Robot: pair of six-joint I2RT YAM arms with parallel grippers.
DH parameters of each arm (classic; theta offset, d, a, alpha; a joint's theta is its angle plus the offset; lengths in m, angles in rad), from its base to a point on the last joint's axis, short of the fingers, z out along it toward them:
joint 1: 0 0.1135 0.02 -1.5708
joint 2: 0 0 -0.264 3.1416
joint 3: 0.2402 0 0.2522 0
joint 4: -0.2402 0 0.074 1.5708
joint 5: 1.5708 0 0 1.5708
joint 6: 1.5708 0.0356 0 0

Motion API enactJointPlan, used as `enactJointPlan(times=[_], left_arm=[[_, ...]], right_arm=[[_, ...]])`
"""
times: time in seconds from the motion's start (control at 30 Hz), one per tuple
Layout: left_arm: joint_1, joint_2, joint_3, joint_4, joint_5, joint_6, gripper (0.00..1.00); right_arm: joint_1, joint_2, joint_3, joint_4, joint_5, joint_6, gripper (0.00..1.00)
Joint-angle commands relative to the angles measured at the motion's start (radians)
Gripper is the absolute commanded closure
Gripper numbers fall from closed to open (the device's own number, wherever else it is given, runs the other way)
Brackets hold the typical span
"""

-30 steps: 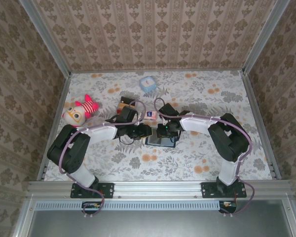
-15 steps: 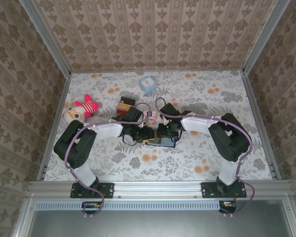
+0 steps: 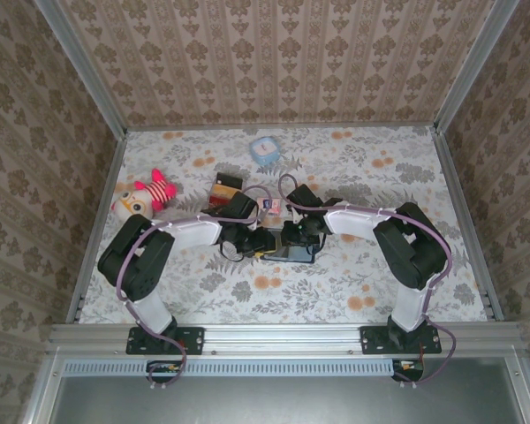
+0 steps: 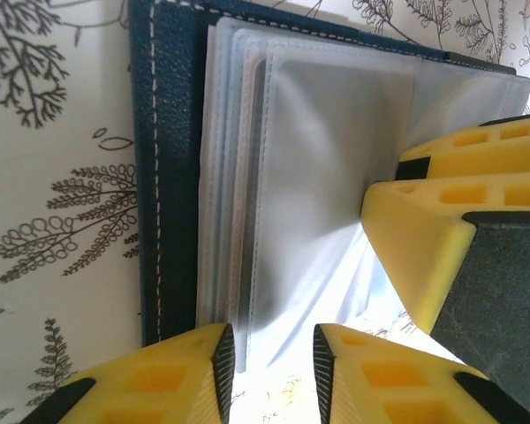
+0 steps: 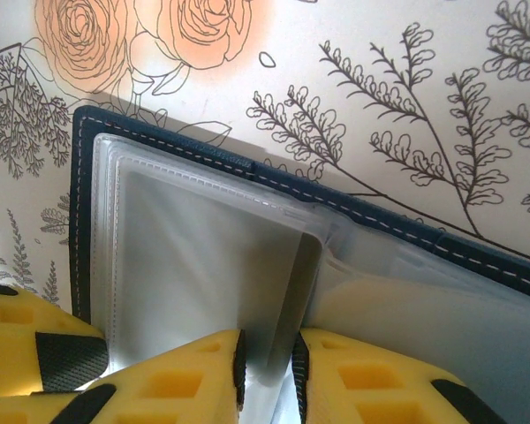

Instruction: Take the credit cards out of the card holder

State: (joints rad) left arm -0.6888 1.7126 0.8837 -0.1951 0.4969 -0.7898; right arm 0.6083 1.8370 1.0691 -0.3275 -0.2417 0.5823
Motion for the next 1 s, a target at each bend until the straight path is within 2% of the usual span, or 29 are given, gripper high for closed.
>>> enactJointPlan(times=[0.0,0.33,0.73,0.97], left_arm=[[-0.011,0.012,0.022,0.005,0.0,0.005,0.7],[-0.013,0.03,0.032,0.005,0.022,0.005,0.68],[-0.014,0.024,0.035,0.062,0.079,-0.001,0.77],[0.001,-0.008,0.027,0.069,0.089,-0.002,0.77]], right_arm=[[-0.005,0.052,-0.043,-0.028,0.039,0.005,0.76],[-0.005,0.053,-0.046,-0.02,0.032,0.012,0.76],[-0.005,0.056,-0.053,-0.004,0.008,0.022,0.77],[-0.007,0.055,-0.051,0.0,-0.003,0.026,0.76]])
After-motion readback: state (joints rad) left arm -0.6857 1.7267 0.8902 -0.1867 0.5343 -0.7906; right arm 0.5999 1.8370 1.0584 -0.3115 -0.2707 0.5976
